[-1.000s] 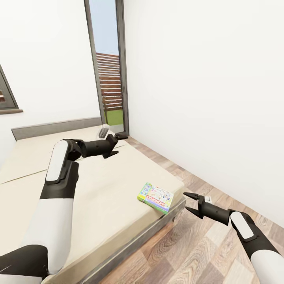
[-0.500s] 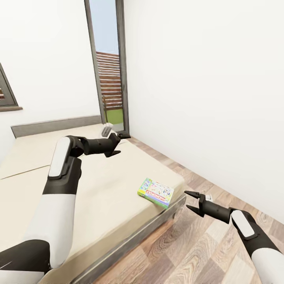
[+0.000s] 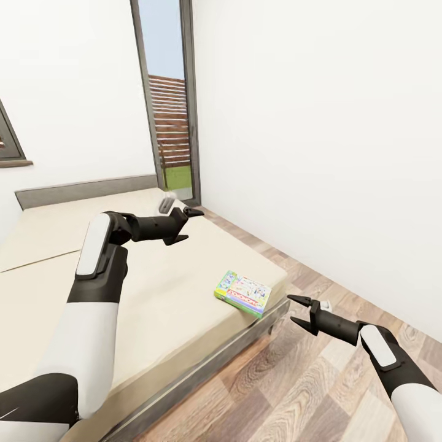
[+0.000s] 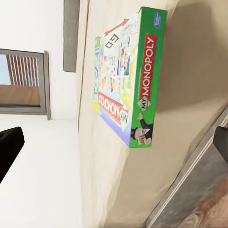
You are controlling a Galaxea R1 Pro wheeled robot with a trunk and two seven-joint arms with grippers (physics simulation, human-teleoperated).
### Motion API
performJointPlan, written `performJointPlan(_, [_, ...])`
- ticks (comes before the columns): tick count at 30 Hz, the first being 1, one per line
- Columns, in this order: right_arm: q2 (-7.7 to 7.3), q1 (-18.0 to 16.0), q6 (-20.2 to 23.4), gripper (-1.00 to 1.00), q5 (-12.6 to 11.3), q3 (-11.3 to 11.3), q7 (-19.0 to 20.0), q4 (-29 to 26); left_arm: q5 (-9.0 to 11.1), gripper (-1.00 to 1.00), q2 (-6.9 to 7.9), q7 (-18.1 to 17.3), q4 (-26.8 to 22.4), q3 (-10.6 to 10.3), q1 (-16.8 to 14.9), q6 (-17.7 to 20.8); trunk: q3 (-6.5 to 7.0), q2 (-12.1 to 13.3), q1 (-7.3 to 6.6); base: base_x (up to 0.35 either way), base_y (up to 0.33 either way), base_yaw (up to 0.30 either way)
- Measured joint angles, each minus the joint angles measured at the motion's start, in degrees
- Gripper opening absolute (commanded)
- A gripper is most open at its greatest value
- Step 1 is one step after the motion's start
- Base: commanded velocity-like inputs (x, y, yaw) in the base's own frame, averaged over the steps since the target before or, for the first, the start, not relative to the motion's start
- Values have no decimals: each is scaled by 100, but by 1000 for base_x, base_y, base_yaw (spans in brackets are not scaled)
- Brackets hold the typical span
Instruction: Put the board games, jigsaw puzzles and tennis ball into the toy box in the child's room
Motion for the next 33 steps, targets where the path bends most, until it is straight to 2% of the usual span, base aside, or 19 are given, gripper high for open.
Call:
performJointPlan(8, [-31,-76,-1,100,0,-5,-8,2,2,100,-7,0,-15,-2,21,-5,0,0,0,0,0,0])
performJointPlan(20, [-196,-291,-14,100,-3,-23,-16,78,4,100,-37,0,-29,-9,31,-10,0,0,0,0,0,0])
performJointPlan(33, [-239,-359,-116,100,3,-31,-15,102,4,100,-46,6,-28,-11,45,-10,0,0,0,0,0,0])
